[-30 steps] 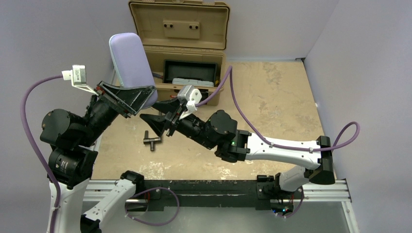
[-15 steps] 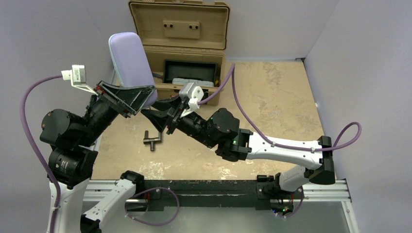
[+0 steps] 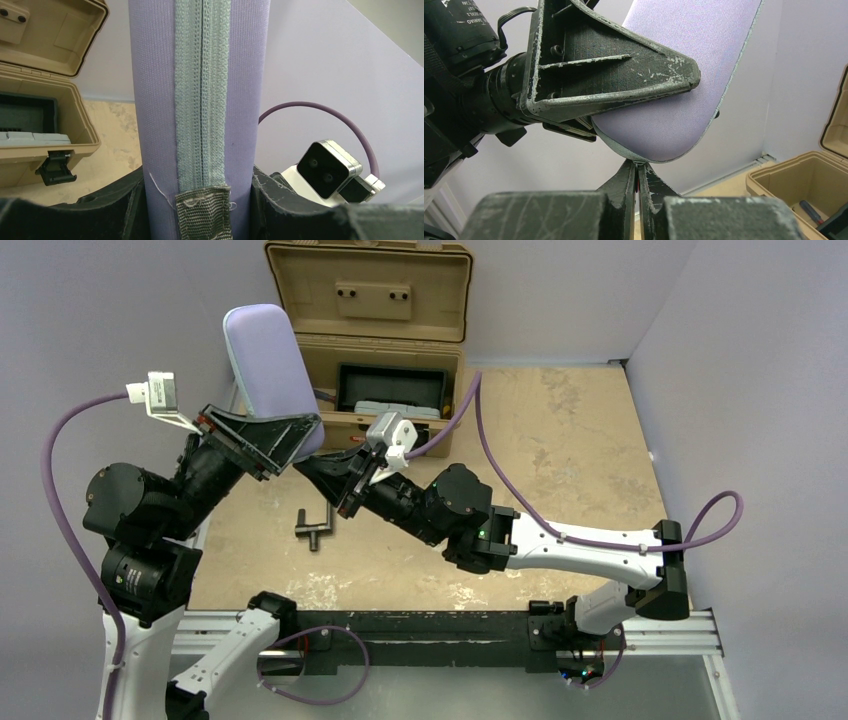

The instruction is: Open the umbrella

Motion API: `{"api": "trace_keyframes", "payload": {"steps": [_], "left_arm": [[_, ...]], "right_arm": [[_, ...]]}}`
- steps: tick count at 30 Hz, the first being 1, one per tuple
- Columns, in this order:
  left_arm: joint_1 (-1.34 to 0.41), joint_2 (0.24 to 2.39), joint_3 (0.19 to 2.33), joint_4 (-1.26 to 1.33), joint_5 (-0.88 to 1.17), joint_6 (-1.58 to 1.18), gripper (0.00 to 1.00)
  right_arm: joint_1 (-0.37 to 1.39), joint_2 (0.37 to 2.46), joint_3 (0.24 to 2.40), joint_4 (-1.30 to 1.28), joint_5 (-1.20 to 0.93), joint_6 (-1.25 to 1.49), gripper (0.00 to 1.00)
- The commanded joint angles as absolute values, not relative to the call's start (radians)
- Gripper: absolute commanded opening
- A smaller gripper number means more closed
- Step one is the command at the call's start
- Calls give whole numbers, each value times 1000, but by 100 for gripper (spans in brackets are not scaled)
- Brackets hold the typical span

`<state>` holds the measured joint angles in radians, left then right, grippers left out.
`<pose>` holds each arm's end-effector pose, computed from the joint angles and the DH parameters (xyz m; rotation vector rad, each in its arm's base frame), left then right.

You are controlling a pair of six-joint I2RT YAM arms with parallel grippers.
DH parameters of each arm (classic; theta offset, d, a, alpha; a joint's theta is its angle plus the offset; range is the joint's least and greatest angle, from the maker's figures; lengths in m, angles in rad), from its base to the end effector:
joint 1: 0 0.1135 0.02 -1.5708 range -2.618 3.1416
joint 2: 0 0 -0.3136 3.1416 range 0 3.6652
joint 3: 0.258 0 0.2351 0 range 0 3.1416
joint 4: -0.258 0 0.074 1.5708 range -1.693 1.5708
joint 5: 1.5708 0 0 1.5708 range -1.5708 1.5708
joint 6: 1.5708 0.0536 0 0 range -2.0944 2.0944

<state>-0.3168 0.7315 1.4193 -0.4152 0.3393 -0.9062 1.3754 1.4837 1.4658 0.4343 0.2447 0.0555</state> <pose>0.0364 -0.0307 0.5472 -0.1035 1.4214 -1.2468 0.0780 0.3274 0.5328 -0.5659 1.1050 1.1157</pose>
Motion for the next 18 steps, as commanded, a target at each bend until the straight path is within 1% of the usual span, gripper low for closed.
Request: {"api": "trace_keyframes", "payload": {"steps": [1,11,18], "left_arm": [[-319,728,1436,-313,346,-907,0],[-319,722,1474,-434,388,-902,0],[-319,728,1496,-474,419,-905,0]], "right_arm": [[1376,1452,1475,477,269,29,0],[1375,1411,1407,465,281,38,0],[1375,1375,1350,475,321,37,0]]}}
